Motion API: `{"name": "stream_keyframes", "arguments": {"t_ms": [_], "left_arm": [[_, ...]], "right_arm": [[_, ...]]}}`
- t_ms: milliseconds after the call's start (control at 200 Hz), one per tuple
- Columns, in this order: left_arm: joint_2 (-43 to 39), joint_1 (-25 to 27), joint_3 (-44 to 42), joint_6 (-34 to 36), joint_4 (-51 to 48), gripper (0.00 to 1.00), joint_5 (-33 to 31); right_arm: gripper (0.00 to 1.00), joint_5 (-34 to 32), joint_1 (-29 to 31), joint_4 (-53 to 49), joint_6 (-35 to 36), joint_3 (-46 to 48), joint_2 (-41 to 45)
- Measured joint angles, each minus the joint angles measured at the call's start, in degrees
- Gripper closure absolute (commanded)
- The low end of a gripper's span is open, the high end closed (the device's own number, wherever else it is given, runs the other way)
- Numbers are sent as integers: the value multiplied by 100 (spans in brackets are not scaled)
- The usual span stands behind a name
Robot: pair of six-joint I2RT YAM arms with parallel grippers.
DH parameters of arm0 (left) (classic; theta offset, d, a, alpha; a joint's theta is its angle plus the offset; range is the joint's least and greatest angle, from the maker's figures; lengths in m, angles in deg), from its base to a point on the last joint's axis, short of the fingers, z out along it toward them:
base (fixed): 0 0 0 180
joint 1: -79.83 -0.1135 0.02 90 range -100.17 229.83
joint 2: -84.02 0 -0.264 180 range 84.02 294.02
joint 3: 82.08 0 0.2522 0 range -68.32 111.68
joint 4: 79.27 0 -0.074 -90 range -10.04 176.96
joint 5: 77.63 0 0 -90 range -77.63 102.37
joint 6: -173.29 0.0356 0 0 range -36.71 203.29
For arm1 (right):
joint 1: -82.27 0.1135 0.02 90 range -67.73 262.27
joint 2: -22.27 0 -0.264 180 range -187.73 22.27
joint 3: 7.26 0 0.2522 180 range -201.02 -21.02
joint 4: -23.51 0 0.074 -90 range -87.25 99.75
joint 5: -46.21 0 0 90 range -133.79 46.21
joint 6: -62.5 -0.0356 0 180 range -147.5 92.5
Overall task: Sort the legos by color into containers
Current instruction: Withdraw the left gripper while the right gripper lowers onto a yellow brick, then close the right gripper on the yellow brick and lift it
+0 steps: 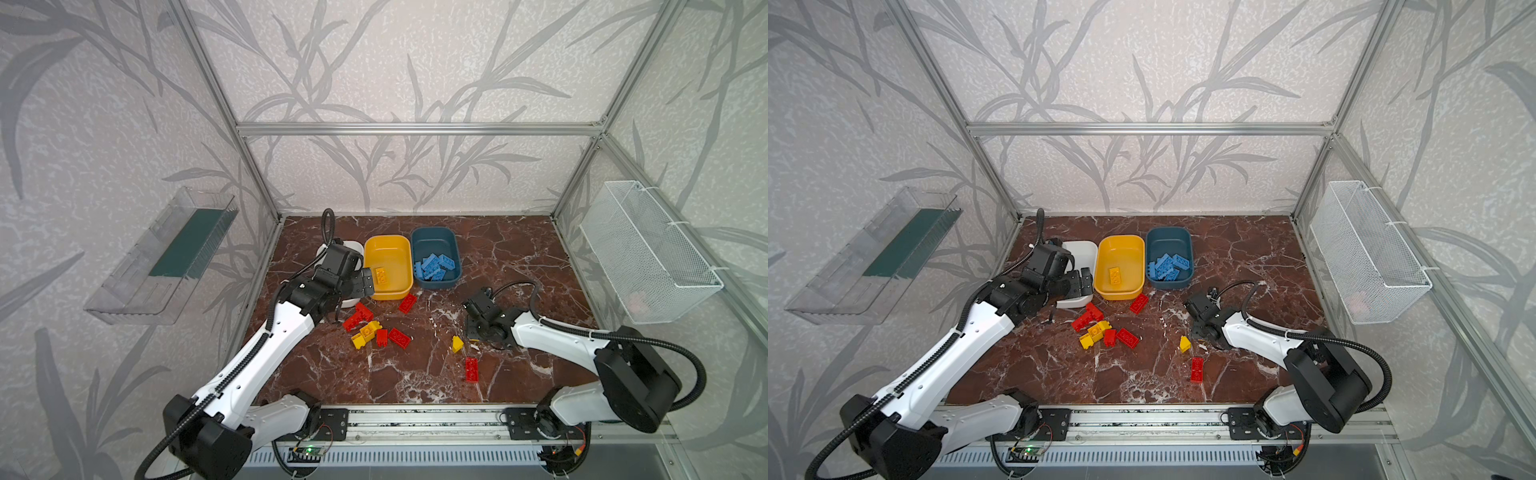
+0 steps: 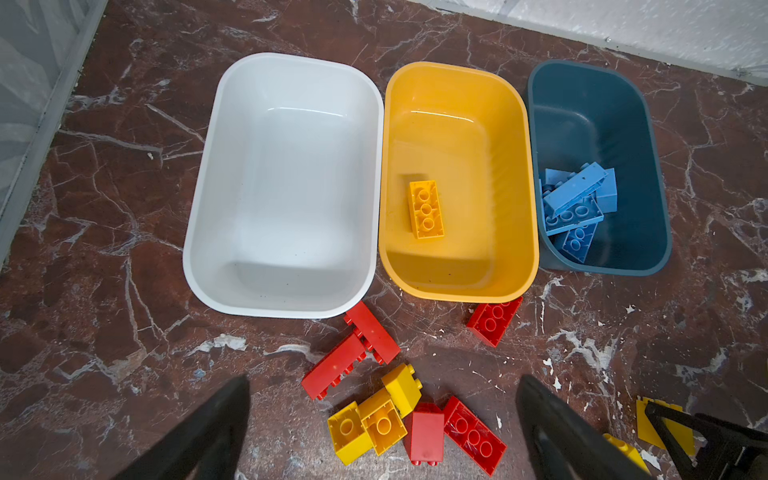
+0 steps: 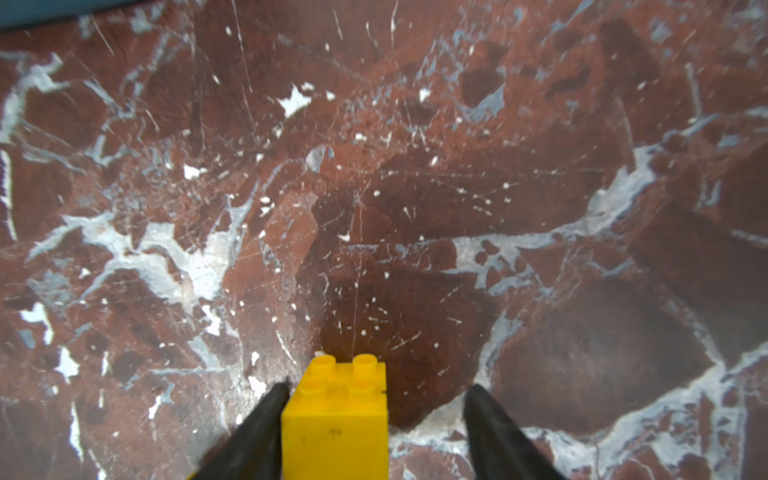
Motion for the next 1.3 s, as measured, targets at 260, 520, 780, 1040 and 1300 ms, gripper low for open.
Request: {"name": "stream_keyframes", "arguments": {"t_ms": [260, 520, 780, 1040, 1300], "left_arm": [[9, 0, 0, -2, 2, 2, 42], [61, 0, 0, -2, 0, 2, 79], [-9, 0, 0, -2, 0, 2, 76], [-299, 0, 0, -2, 4, 2, -61], [-557, 0, 0, -9, 37, 2, -345]], "right_arm": [[68, 83, 31, 46, -11, 103, -17], [74, 44, 31, -13, 118, 96, 94], [77, 197, 31, -146, 678, -520, 264], [77, 774, 31, -4, 1281, -1427, 131], [79, 1373, 42, 70, 1674, -2496, -612]]}}
